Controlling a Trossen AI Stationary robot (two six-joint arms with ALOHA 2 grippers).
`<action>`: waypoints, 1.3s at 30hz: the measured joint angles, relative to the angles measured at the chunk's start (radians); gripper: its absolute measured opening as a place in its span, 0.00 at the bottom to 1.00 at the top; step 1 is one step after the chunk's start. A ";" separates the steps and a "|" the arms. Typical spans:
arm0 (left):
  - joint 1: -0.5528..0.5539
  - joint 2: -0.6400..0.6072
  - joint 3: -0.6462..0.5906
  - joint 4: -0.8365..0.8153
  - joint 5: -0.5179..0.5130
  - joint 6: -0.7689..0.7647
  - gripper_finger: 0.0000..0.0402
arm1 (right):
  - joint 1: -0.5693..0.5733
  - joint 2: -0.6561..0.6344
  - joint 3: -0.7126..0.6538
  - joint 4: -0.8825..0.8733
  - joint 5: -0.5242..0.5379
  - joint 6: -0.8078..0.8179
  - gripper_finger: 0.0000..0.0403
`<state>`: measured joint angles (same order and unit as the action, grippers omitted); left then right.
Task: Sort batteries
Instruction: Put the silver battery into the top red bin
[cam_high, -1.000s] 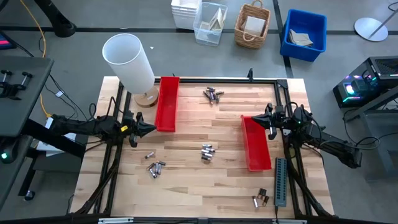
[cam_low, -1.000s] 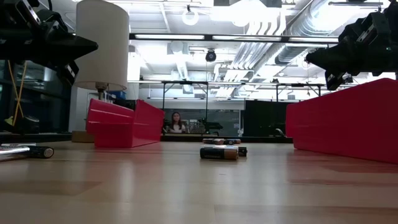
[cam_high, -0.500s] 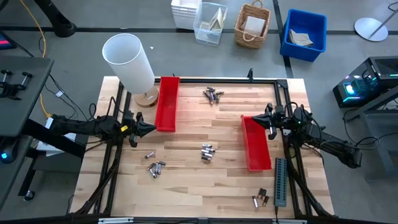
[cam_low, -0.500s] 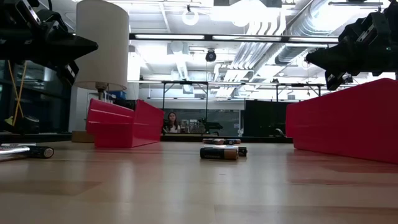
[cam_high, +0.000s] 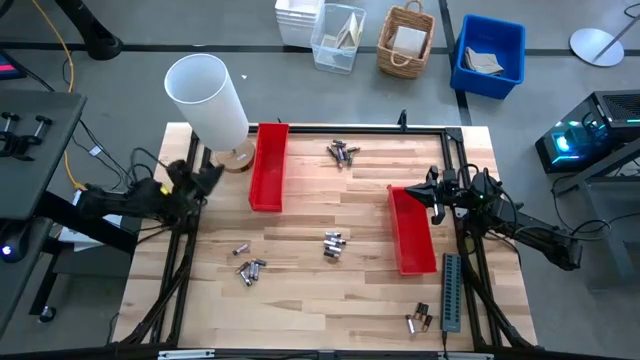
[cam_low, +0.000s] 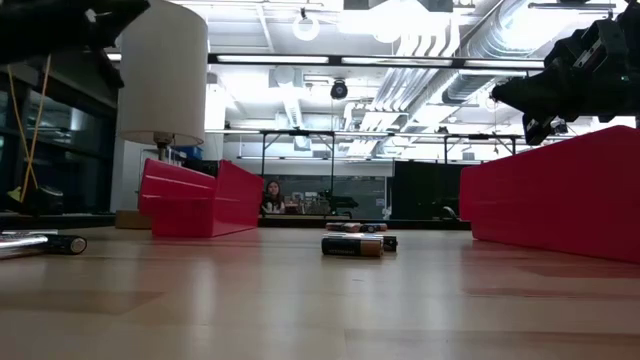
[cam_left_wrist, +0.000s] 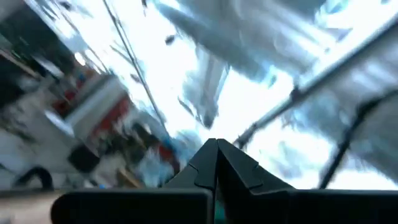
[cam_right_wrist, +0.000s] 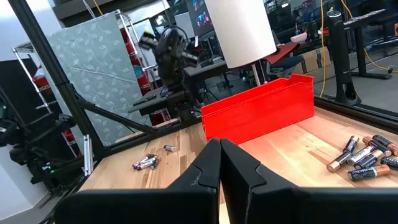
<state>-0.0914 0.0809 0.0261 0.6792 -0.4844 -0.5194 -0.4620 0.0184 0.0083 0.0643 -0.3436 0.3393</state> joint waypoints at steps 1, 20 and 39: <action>0.003 0.019 0.015 0.002 -0.021 -0.020 0.00 | 0.000 0.000 0.000 0.000 0.000 0.000 0.00; 0.051 0.613 0.616 -0.268 0.038 0.282 0.00 | 0.000 0.002 0.000 0.326 0.248 0.406 0.00; 0.439 0.733 0.940 -0.979 0.568 0.292 0.00 | 0.000 0.479 0.261 0.547 0.258 0.445 0.00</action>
<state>0.3478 0.8135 0.9657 -0.2993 0.0834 -0.2269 -0.4618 0.4974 0.2690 0.6113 -0.0859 0.7845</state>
